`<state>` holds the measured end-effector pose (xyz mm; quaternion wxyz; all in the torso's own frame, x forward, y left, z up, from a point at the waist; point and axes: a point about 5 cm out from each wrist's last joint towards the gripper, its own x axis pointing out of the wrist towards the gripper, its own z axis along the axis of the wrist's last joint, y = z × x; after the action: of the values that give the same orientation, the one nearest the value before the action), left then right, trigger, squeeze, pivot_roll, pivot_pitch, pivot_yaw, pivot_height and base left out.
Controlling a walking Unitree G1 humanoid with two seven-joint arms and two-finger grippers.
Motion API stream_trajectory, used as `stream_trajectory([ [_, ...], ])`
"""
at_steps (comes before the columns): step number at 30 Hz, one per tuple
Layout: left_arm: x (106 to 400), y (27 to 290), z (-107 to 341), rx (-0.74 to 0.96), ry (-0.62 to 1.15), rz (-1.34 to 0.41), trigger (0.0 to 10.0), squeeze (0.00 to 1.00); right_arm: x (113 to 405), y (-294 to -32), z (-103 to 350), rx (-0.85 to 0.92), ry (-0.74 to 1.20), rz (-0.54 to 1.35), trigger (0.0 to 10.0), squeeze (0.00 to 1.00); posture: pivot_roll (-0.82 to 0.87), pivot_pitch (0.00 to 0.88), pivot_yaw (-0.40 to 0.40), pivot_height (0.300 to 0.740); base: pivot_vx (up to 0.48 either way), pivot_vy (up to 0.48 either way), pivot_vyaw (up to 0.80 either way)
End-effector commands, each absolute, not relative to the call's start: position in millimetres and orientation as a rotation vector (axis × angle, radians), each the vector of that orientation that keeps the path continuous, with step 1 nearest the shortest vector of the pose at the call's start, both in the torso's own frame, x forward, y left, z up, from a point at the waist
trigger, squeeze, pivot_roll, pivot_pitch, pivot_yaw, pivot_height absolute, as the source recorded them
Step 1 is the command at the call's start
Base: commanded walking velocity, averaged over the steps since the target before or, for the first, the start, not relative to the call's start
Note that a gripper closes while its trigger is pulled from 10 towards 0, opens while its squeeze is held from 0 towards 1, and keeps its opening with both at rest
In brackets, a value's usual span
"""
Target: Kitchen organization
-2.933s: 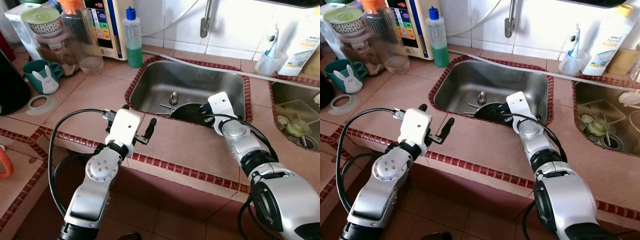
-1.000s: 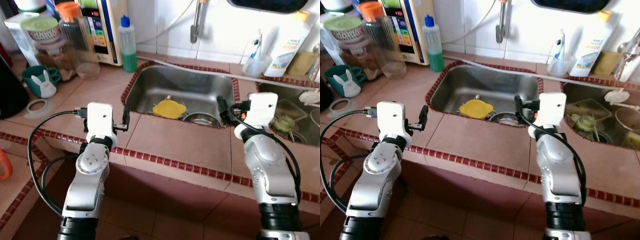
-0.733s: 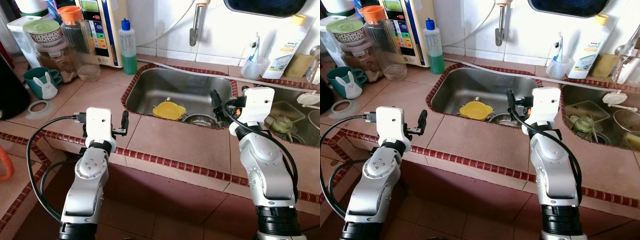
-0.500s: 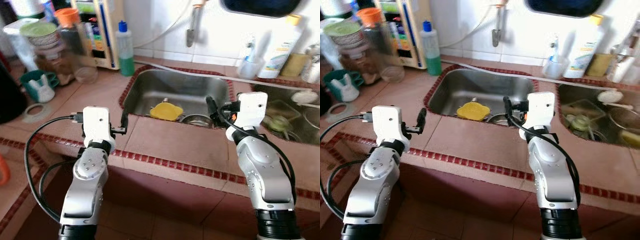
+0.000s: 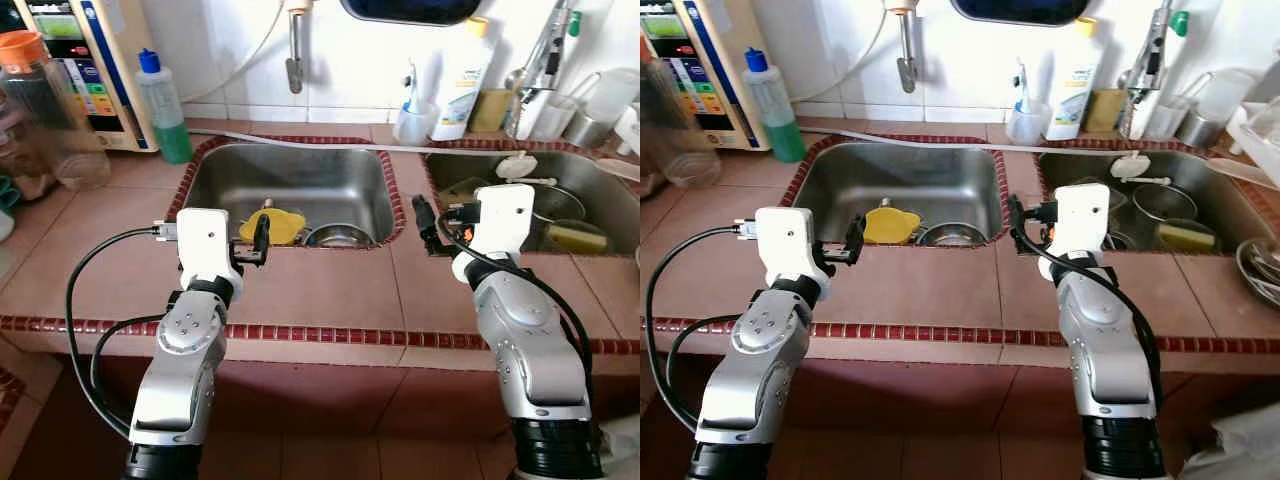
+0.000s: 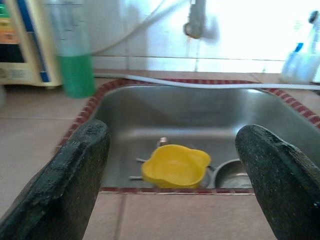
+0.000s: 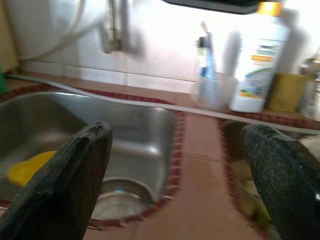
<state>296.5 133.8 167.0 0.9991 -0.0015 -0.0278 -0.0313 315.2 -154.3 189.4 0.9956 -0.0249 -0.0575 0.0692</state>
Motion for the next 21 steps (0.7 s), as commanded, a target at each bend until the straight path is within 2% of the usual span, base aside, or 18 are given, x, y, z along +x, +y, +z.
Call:
stream_trajectory([
  [1,294.8,135.3,170.0,0.006,-0.062,-0.066,10.0,0.0,315.2,-152.2,196.3,-0.048,-0.135,0.144,10.0,0.0,-0.02,0.028,0.022,0.74,0.0,0.0,0.0],
  [16,294.5,136.7,170.2,0.016,-0.043,-0.074,10.0,0.0,316.7,-153.1,196.1,-0.041,-0.133,0.135,10.0,0.0,-0.02,0.035,0.03,0.74,0.0,0.0,0.0],
  [21,295.3,137.8,170.4,0.017,-0.042,-0.072,10.0,0.0,317.3,-151.5,196.5,-0.036,-0.134,0.137,10.0,0.0,-0.02,0.036,0.031,0.74,-0.251,0.0,0.0],
])
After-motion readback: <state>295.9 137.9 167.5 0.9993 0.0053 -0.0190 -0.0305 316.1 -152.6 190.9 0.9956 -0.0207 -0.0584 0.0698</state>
